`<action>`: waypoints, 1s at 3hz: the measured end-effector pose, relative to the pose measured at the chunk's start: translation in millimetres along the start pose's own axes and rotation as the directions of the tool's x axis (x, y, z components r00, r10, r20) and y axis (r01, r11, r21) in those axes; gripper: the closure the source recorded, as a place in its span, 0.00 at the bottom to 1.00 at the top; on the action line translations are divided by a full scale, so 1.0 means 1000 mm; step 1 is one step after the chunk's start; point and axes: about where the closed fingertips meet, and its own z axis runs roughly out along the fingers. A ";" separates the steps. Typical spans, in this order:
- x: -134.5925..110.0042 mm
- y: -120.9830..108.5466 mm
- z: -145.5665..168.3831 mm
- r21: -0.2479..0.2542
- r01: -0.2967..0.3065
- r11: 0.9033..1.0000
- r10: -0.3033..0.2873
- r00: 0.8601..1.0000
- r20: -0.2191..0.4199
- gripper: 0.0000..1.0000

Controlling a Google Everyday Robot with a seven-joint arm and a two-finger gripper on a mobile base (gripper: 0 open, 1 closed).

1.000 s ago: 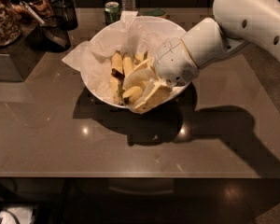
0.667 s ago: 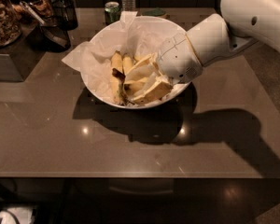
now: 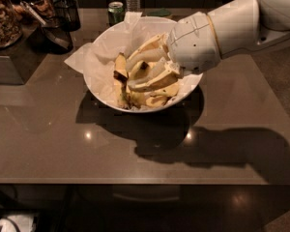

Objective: Pick banana from white bowl

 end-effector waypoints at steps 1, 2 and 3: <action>-0.029 0.012 -0.010 0.033 0.109 0.994 -0.111 0.992 0.059 1.00; -0.061 0.040 -0.010 0.016 0.232 0.973 -0.232 0.967 0.103 1.00; -0.094 0.079 -0.007 0.009 0.362 0.932 -0.361 0.926 0.107 1.00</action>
Offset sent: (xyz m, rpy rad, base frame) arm -0.1143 0.0125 0.0466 0.1159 -0.3076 0.2663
